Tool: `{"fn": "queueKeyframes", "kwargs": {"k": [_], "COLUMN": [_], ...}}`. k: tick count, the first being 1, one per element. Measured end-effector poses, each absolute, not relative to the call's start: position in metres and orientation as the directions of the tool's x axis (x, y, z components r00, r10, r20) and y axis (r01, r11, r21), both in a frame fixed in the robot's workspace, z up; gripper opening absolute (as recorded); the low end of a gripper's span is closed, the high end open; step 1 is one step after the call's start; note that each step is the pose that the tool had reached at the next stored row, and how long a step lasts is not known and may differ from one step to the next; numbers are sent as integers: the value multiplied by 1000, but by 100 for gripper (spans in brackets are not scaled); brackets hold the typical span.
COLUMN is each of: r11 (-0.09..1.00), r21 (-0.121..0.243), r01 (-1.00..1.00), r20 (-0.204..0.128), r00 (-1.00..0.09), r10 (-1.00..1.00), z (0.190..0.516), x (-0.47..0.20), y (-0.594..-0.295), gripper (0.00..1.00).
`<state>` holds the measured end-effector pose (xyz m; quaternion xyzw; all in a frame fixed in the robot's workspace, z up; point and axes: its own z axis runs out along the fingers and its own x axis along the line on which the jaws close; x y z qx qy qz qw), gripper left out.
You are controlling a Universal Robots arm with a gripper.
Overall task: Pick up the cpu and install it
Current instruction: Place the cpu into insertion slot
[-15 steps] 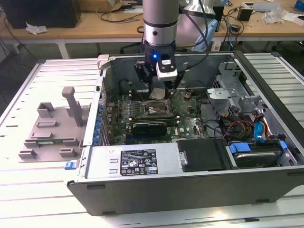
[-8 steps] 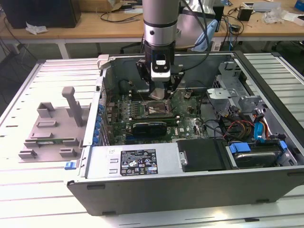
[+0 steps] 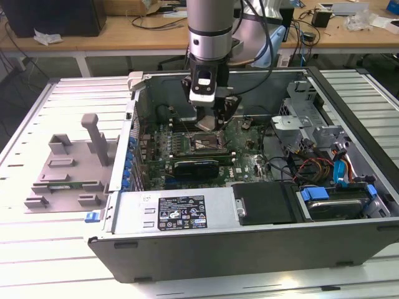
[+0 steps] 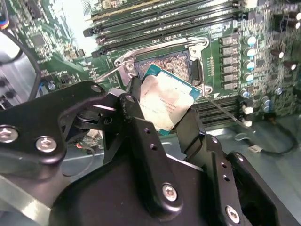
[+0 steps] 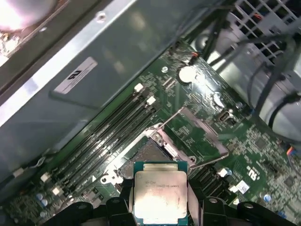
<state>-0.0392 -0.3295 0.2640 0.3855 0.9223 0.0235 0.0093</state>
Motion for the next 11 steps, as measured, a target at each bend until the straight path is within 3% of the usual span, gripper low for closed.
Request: {"fn": "queueKeyframes", "kwargs": {"k": [11], "r11": [502], "r21": [51], "r01": [863], "r20": [1], "r00": [-503], "r10": [864], "z": [264], "x": [-39], "y": [-330], "gripper": [54]}}
